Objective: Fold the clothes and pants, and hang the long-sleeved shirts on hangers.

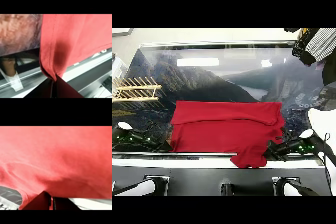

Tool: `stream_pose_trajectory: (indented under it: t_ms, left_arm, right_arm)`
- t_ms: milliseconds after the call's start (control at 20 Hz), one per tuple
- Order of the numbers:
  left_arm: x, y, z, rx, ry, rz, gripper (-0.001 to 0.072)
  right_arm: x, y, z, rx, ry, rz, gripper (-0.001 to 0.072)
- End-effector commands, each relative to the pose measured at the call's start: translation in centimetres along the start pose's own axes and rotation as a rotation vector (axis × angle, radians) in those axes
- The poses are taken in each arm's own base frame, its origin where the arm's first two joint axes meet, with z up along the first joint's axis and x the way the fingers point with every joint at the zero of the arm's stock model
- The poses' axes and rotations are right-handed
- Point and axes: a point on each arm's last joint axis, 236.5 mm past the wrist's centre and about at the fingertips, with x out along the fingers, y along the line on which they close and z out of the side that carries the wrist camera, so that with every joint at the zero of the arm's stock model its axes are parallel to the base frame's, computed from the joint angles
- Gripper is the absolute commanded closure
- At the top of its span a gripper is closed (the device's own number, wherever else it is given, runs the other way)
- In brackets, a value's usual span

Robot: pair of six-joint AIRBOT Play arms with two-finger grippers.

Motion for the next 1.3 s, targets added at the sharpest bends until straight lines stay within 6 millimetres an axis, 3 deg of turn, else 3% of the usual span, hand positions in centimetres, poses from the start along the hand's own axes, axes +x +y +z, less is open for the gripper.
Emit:
stream_pose_trajectory:
  t_ms: [0,150,250,350,500,700,850,1050,1100,1150,1200,1250]
  left_arm:
    - [-0.5,-0.6,-0.3,0.038,0.008,-0.007,0.0685]
    - [-3.5,-1.4,2.6,0.069,-0.072,0.03,0.0686]
    - [-6.6,-2.2,6.6,0.093,-0.2,0.092,0.0685]
    - [-9.2,-4.0,10.7,0.144,-0.302,0.143,0.0685]
    - [-10.0,-6.6,15.5,0.191,-0.32,0.161,0.0685]
    - [-10.6,-6.6,20.7,0.138,-0.327,0.151,0.0685]
    - [-9.7,-5.6,23.0,0.096,-0.301,0.135,0.0685]
    - [-7.7,-4.4,23.8,0.067,-0.257,0.115,0.0683]
    - [-7.2,-4.2,23.9,0.061,-0.244,0.109,0.0647]
    - [-6.7,-4.7,23.8,0.059,-0.234,0.084,0.0498]
    - [-6.7,-5.4,23.7,0.062,-0.226,0.053,0.0211]
    - [-7.4,-5.8,23.5,0.074,-0.23,0.04,0.0037]
  right_arm:
    - [-1.1,1.6,-1.0,-0.094,0.056,0.042,0.0673]
    - [-5.8,3.4,2.7,-0.136,-0.041,-0.009,0.0675]
    - [-9.4,5.3,5.9,-0.153,-0.116,-0.023,0.0675]
    - [-11.3,7.7,9.4,-0.198,-0.16,-0.04,0.0674]
    - [-11.1,11.4,14.7,-0.278,-0.164,-0.066,0.0674]
    - [-12.1,12.9,21.1,-0.249,-0.211,-0.08,0.0674]
    - [-11.2,12.8,23.6,-0.239,-0.224,-0.07,0.0673]
    - [-9.7,12.5,24.7,-0.223,-0.22,-0.053,0.0673]
    - [-9.5,12.9,24.6,-0.218,-0.213,-0.028,0.0667]
    - [-9.4,13.3,24.7,-0.214,-0.216,-0.009,0.0618]
    - [-9.6,13.9,24.6,-0.212,-0.217,0.017,0.0582]
    - [-10.3,14.3,24.4,-0.213,-0.218,0.037,0.0469]
